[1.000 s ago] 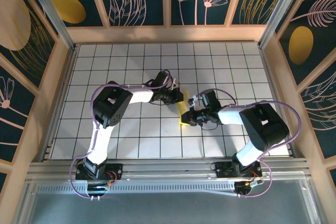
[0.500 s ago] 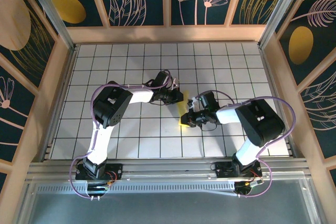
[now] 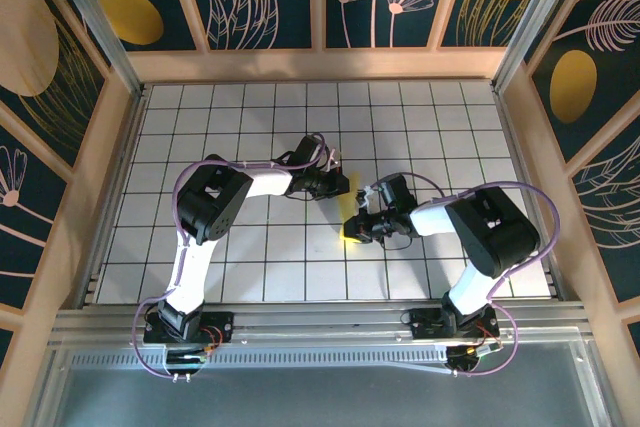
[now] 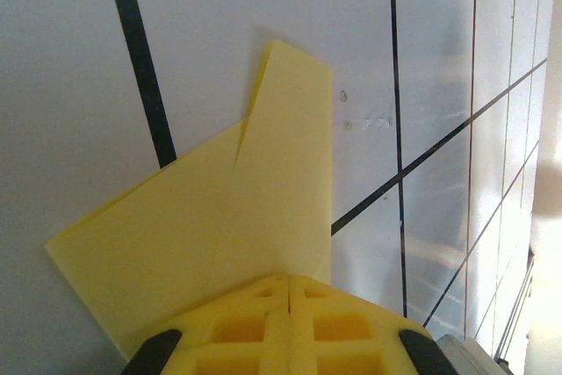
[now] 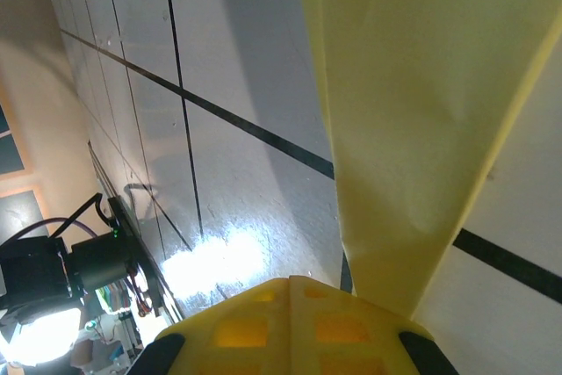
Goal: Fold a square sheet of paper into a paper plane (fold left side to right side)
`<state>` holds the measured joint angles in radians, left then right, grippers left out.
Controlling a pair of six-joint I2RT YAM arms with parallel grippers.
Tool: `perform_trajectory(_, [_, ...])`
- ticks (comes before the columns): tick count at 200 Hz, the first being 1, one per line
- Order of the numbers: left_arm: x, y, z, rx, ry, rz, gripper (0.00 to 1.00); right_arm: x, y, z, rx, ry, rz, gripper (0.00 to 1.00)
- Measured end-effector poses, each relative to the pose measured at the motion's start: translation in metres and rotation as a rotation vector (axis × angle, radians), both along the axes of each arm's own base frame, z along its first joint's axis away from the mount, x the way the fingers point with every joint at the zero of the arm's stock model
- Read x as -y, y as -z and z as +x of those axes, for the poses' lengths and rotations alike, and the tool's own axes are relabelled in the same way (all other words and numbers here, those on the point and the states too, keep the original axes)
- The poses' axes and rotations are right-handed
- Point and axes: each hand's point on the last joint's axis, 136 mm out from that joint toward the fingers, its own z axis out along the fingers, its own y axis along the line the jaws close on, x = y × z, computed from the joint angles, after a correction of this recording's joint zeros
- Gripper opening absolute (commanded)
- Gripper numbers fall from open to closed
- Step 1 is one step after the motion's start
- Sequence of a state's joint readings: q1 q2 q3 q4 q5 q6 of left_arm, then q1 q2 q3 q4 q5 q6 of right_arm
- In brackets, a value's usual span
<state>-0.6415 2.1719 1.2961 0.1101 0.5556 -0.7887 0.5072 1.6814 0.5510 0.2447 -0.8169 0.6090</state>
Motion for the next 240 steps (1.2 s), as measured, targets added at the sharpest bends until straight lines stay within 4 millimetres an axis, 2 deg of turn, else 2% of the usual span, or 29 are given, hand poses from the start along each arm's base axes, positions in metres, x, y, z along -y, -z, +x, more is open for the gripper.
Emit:
perform_trajectory(140, [0.0,0.0,0.0,0.0,-0.001,0.001,0.0,-0.003,-0.002,0.004,0.012,-0.004,-0.008,0.0])
perform_trajectory(182, [0.0,0.0,0.0,0.001,-0.002,0.002,0.0,0.004,-0.005,0.01,0.031,0.017,-0.023,0.0])
perform_trajectory(240, [0.0,0.0,0.0,0.001,-0.002,0.002,0.0,0.005,-0.004,0.01,0.035,0.02,-0.021,0.0])
